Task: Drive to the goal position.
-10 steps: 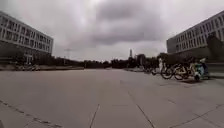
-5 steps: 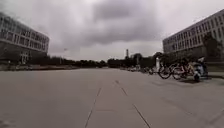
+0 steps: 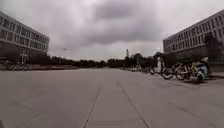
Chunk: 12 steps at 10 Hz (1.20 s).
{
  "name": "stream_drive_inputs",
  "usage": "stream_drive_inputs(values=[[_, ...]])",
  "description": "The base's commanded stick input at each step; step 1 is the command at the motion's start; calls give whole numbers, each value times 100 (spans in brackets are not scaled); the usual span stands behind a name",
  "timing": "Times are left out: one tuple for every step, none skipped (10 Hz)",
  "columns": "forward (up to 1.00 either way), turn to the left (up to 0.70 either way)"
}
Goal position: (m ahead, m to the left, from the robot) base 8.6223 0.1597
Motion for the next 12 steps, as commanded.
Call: stream_drive_inputs(values=[[50, -2], [50, -4], [50, -5], [50, -3], [50, -1], [50, 0], [50, 0], [50, 0], [50, 0], [50, 0], [50, 0], [50, 0]])
